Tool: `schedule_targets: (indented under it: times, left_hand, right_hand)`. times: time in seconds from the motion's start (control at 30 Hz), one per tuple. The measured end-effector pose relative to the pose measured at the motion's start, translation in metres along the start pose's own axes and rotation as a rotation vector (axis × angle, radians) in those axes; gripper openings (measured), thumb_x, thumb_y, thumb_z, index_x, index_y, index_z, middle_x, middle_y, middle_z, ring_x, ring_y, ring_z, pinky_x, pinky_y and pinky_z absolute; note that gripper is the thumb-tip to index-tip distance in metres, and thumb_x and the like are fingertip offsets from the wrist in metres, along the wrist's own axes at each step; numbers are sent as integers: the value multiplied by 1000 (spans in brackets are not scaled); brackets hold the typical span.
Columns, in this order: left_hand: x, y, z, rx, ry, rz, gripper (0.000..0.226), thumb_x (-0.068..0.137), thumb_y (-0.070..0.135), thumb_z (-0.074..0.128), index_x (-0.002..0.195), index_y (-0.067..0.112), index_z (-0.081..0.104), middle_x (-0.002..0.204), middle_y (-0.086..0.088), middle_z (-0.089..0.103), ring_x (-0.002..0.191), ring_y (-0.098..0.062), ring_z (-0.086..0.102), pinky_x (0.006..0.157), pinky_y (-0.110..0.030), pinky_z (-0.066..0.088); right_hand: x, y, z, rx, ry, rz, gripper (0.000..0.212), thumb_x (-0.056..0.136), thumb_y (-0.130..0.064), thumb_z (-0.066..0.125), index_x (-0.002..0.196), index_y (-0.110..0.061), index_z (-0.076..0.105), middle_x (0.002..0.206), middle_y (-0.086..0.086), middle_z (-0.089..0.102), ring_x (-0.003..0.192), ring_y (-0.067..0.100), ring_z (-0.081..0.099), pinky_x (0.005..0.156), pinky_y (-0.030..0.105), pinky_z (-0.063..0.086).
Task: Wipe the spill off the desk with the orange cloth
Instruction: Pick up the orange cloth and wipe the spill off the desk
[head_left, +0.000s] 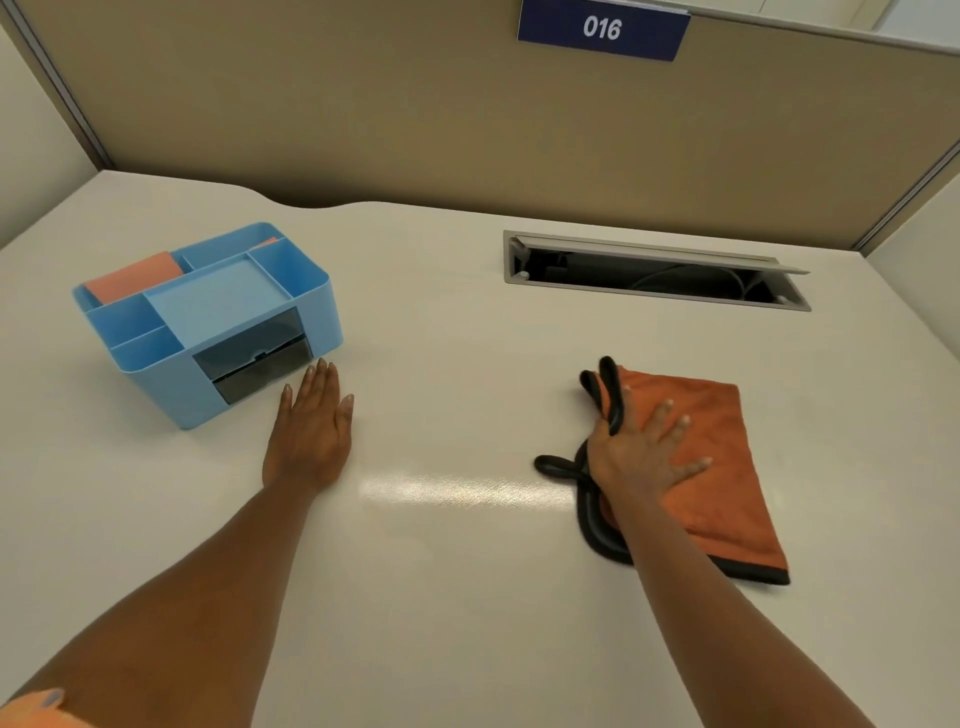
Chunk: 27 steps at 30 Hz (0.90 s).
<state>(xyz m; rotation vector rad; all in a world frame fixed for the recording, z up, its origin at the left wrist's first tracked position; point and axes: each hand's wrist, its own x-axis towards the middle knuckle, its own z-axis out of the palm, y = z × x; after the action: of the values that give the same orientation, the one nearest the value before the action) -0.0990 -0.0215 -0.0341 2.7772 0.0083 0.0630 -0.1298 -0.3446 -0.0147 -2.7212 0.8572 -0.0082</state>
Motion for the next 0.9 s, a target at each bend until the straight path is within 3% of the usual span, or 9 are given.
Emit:
schedule_targets:
  times: [0.13, 0.33, 0.5, 0.6, 0.77, 0.9]
  left_hand:
    - [1, 0, 0, -29, -5, -1, 52, 98, 31, 13, 145, 10, 1, 157, -5, 3, 145, -15, 0, 119, -35, -2]
    - [1, -1, -3, -225, 40, -22, 50, 99, 26, 15, 145, 10, 5, 157, -5, 8, 144, -13, 4, 118, -31, -2]
    - [2, -4, -5, -334, 88, -44, 47, 99, 23, 13, 144, 11, 7, 156, -7, 9, 144, -14, 6, 115, -26, -2]
    - [2, -5, -5, -323, 83, -56, 48, 99, 25, 12, 145, 11, 8, 156, -7, 10, 144, -16, 7, 115, -27, -1]
    - [-3, -8, -3, -300, 85, -64, 49, 98, 25, 14, 145, 9, 11, 156, -9, 13, 144, -18, 10, 114, -26, 0]
    - [-3, -7, -3, -295, 77, -61, 49, 98, 26, 14, 145, 9, 11, 156, -8, 14, 144, -18, 10, 115, -27, 0]
  right_hand:
    - [-30, -52, 18, 21, -22, -165, 56, 91, -49, 26, 143, -41, 6, 157, 9, -6, 143, 31, -14, 104, 66, -16]
    - [-89, -108, 40, -17, -128, -559, 59, 89, -50, 28, 142, -43, 4, 157, 6, -8, 141, 31, -19, 100, 64, -23]
    - [-116, -102, 41, -107, -205, -954, 56, 88, -51, 26, 141, -46, 8, 157, -1, -6, 142, 28, -18, 101, 63, -26]
    - [-118, -78, 37, -120, -222, -1084, 57, 87, -50, 29, 140, -47, 9, 158, -5, -2, 143, 23, -17, 100, 59, -30]
    - [-88, -38, 24, -92, -137, -929, 60, 85, -48, 28, 139, -51, 3, 158, -6, -2, 139, 16, -23, 106, 52, -26]
    - [-48, -6, 5, -77, -81, -641, 59, 87, -45, 33, 138, -52, 5, 157, -8, 2, 144, 16, -10, 111, 51, -17]
